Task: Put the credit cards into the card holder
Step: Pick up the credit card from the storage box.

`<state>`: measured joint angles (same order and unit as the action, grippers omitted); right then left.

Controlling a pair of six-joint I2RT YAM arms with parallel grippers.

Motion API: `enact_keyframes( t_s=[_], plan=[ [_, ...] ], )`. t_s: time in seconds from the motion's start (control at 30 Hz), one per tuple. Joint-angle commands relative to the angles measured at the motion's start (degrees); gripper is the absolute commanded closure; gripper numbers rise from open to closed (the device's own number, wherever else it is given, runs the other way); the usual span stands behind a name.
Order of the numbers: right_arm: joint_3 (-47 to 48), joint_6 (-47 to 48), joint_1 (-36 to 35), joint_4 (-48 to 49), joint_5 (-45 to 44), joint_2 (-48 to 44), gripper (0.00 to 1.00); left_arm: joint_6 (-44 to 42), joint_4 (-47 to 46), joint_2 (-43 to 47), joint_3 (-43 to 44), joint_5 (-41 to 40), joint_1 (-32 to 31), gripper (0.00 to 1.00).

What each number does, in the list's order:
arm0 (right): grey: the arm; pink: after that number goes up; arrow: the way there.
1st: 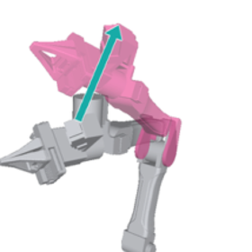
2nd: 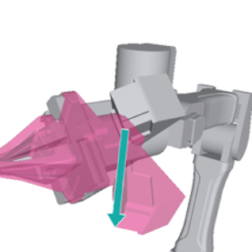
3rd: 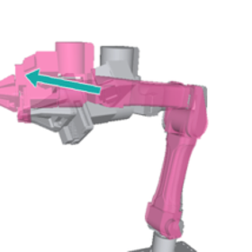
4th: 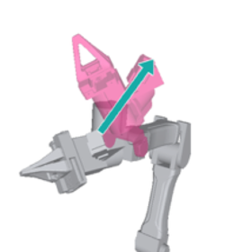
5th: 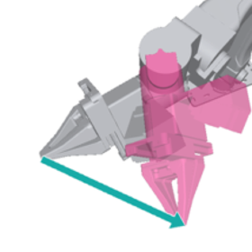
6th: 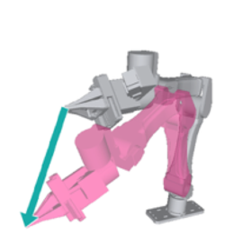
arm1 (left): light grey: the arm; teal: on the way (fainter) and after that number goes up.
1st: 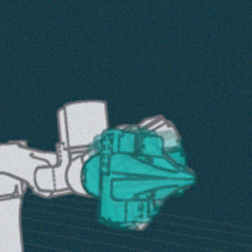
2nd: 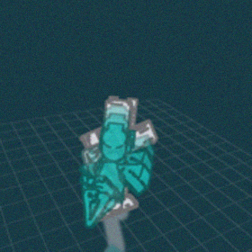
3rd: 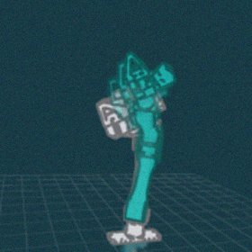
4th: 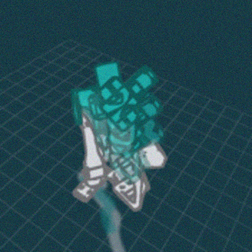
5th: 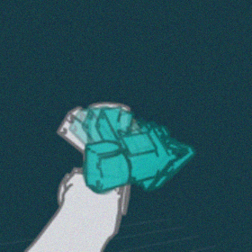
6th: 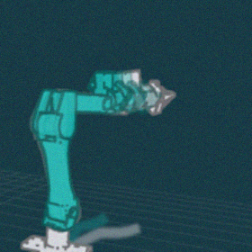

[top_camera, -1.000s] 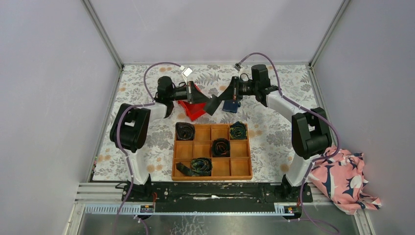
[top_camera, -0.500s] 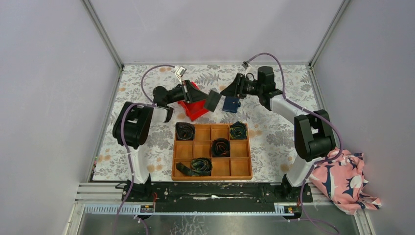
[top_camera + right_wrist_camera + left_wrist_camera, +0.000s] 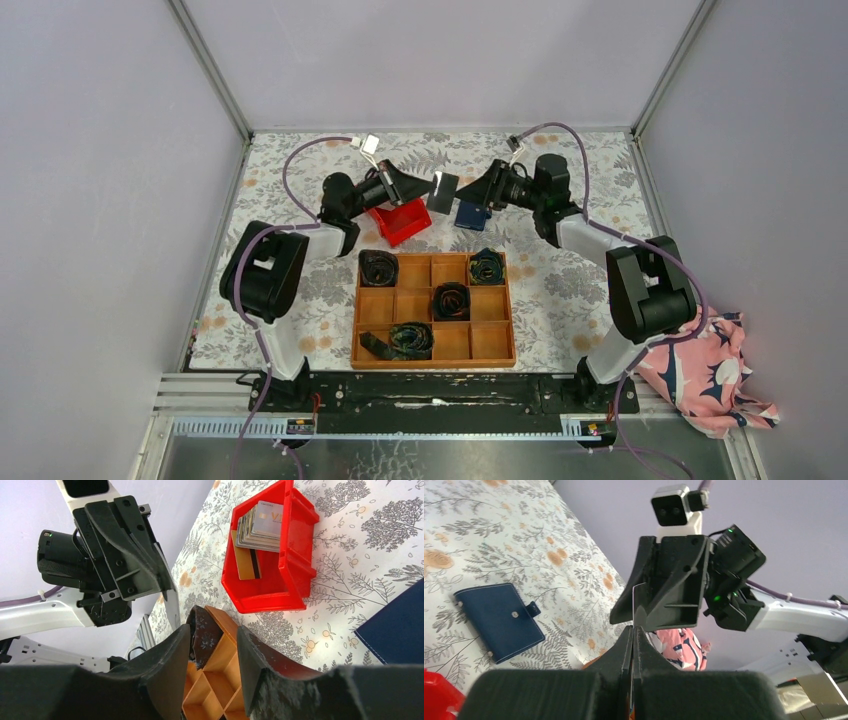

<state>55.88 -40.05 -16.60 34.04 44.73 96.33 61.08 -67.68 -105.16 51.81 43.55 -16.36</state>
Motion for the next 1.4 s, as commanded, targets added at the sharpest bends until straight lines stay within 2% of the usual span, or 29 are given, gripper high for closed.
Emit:
enact_keyframes(
  t_s=[0.0,0.37,0.73,1.13,1.37],
  plan=[
    [-1.6,-2.1,0.1,8.4,-0.6,-3.1,0.53,-4.6,5.9,1.4,-0.3,-6.9,-0.5,1.00],
    [-2.6,-6.1,0.1,14.2,1.3,0.3,0.55,-0.9,2.5,-1.6,0.7,-6.8,-1.3,1.00],
    [-3.3,-6.3,0.1,15.3,1.6,2.1,0.55,2.4,-0.9,-3.4,1.6,-7.1,-2.2,1.00],
    [-3.5,-7.2,0.0,17.5,2.1,4.6,0.56,3.7,-2.2,-4.3,2.2,-6.8,-2.5,1.00],
    [-2.7,-10.5,-0.2,22.2,3.5,7.1,0.60,4.2,-2.6,-5.8,3.2,-6.5,-3.0,1.00]
  ],
)
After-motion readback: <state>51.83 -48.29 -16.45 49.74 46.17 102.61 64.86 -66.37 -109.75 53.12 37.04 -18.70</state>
